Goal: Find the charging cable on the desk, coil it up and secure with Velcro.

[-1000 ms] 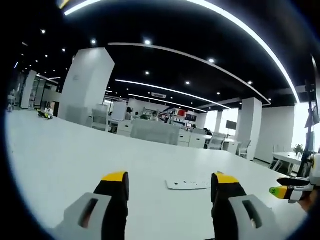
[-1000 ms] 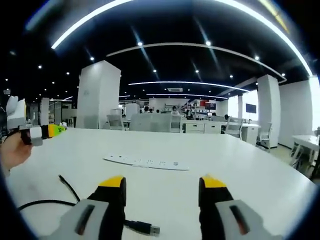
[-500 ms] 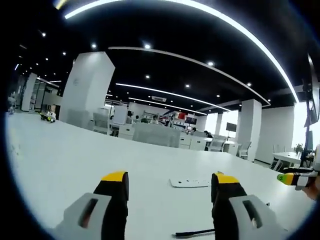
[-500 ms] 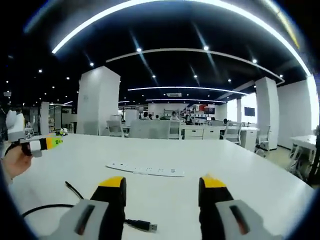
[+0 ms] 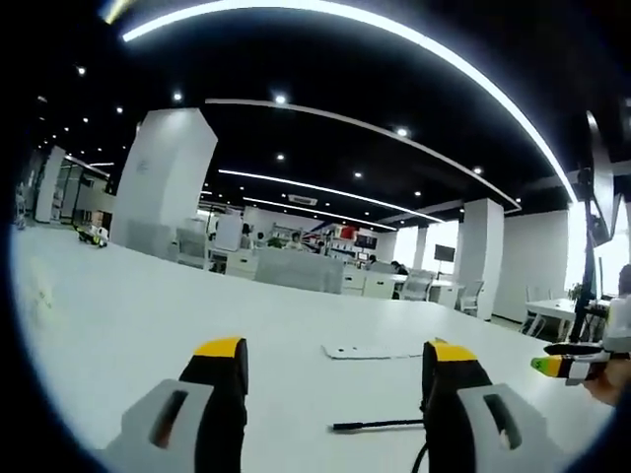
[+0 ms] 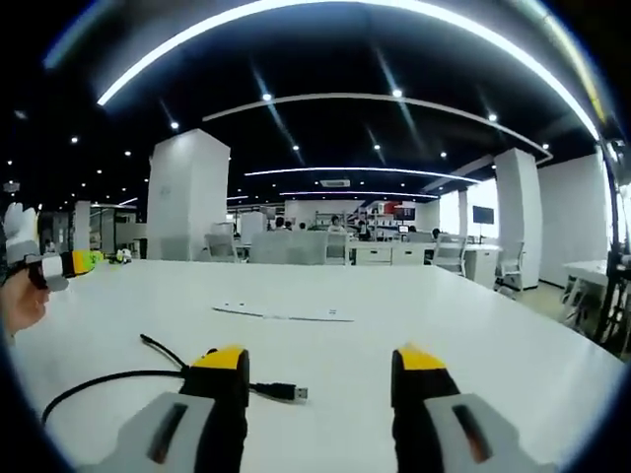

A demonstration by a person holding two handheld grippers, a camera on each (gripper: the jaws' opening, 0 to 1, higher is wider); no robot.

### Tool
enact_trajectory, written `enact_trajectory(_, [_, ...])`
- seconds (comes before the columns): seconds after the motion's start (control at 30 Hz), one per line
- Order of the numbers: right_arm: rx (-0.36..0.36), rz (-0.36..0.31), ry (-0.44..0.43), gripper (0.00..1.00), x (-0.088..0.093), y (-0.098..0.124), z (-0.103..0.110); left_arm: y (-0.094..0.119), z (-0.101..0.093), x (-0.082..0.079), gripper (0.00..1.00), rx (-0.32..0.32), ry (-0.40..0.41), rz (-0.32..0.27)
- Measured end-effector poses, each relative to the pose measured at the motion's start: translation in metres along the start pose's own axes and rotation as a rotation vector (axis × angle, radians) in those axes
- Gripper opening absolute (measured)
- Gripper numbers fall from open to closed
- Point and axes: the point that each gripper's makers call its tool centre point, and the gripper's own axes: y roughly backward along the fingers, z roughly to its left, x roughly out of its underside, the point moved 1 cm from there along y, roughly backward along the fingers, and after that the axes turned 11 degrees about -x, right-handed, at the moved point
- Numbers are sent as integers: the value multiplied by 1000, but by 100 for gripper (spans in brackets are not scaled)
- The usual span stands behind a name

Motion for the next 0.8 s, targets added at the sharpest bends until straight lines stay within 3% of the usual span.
enact_trajectory(0.17, [-20,15,4,58,-5,15,8,19,-1,1,75,-36,-6,-12])
enact_trajectory(0.43, [-34,-21,8,59,-18,41,20,51,5,-4,74,-81,-30,-33])
enact_trajectory(0.8, [-44,-39,4,57,-19,80,38,93,-2,-10,73,-69,0,-47])
